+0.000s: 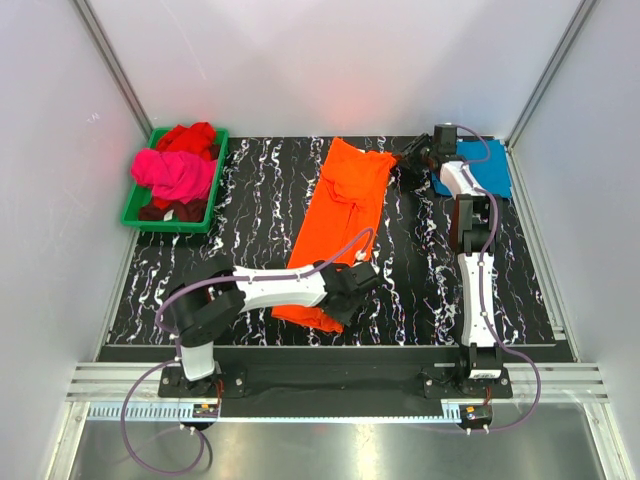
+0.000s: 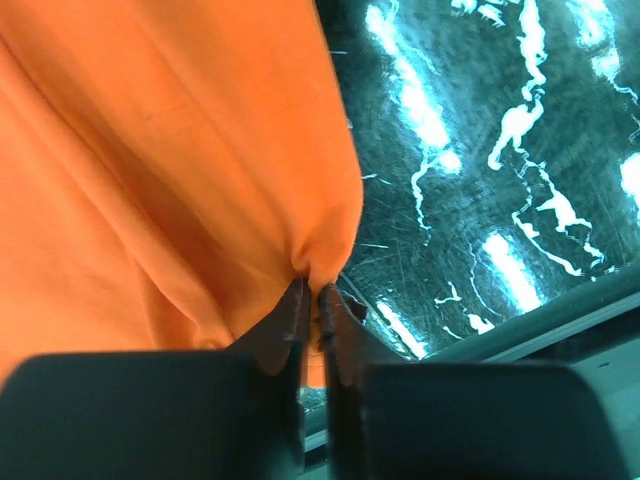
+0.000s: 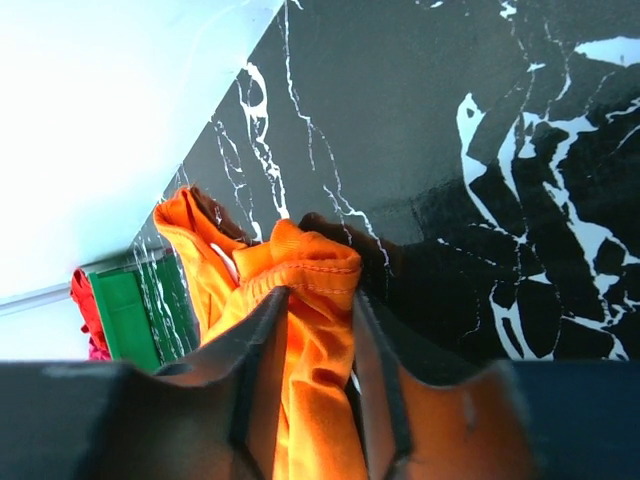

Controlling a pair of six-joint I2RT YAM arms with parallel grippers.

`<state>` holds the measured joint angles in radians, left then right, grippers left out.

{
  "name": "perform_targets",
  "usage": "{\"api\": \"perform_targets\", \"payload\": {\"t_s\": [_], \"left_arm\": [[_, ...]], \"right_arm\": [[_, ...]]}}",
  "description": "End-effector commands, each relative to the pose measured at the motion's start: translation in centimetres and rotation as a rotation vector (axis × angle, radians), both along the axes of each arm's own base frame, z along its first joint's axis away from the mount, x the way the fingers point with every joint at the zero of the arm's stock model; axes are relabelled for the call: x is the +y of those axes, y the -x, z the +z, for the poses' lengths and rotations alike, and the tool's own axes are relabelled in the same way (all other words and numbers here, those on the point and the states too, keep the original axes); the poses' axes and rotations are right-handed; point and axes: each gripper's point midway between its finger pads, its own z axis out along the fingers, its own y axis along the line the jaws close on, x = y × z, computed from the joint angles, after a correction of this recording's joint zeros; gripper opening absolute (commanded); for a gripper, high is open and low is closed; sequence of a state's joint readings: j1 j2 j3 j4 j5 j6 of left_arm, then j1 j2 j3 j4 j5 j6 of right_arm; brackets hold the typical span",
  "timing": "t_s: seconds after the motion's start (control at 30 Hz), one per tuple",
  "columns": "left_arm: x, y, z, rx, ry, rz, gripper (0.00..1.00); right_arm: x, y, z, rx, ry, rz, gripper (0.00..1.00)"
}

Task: Fold and stack the t-shirts
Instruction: Fold the tshirt

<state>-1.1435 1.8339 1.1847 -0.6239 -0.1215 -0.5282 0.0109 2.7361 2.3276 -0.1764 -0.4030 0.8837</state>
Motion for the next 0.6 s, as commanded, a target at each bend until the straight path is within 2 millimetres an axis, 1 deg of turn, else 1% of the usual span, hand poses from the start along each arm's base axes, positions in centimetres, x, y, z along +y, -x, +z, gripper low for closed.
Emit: {"api": "perform_targets", "payload": {"t_s": [0.0,0.03,0.1,0.13,0.2,0.23,0.27,0.3,0.33,0.37,0.4,0.43,0.47,0.5,0.53,0.57], "left_arm": [[-1.7,1.0,0.6,0.019,0.066,-0.039,0.00],[-2.2,1.2,0.8,0.020,0.090,-0.049,0.00],[-2.2,2.0,1.0,0.040,0.114,-0.063,0.00],[-2.4,2.2,1.0,0.045,0.126,-0.070,0.00],[-2.3,2.6,1.0,0.058,0.135,-0.077,0.00],[-2.2,2.8,0.9,0.058,0.133,-0.085,0.00],[-2.3,3.2,0.9,0.078,0.145,-0.098,0.00],[-2.4,3.4,0.9,0.082,0.150,-0.103,0.00],[-2.3,3.6,0.7,0.087,0.147,-0.104,0.00],[-2.3,3.7,0.7,0.091,0.149,-0.106,0.00],[-2.4,3.8,0.7,0.097,0.153,-0.111,0.00],[-2.4,4.0,0.5,0.102,0.150,-0.114,0.00],[-2.4,4.1,0.5,0.105,0.151,-0.118,0.00],[-2.5,4.1,0.6,0.108,0.155,-0.121,0.00],[-2.7,4.1,0.6,0.109,0.162,-0.124,0.00],[-2.9,4.3,0.6,0.114,0.166,-0.131,0.00]], "right_arm": [[0.1,-0.6,-1.3,-0.013,0.000,-0.017,0.31],[0.0,-0.9,-0.9,-0.027,0.003,-0.016,0.25],[-0.2,-1.1,-1.2,-0.031,0.004,-0.019,0.18],[-0.3,-1.4,-0.9,-0.047,0.004,-0.020,0.11],[-0.5,-1.8,-1.2,-0.063,0.012,-0.020,0.06],[-0.6,-2.2,-0.7,-0.086,0.016,-0.019,0.04],[-0.7,-2.3,-1.1,-0.088,0.023,-0.017,0.04],[-0.8,-2.4,-1.1,-0.094,0.023,-0.018,0.04],[-0.6,-2.8,-0.6,-0.121,0.018,-0.013,0.05],[-0.5,-2.9,-1.2,-0.119,0.014,-0.008,0.06],[-0.5,-3.3,-0.3,-0.148,0.008,-0.004,0.07],[-2.4,-3.7,-0.4,-0.155,0.010,-0.030,0.07],[-2.7,-3.8,-1.0,-0.153,0.009,-0.034,0.07],[-3.2,-4.0,-1.1,-0.156,0.006,-0.040,0.07],[-3.3,-4.2,-0.6,-0.169,-0.003,-0.046,0.07],[-3.5,-4.3,-0.9,-0.169,-0.010,-0.052,0.07]]}}
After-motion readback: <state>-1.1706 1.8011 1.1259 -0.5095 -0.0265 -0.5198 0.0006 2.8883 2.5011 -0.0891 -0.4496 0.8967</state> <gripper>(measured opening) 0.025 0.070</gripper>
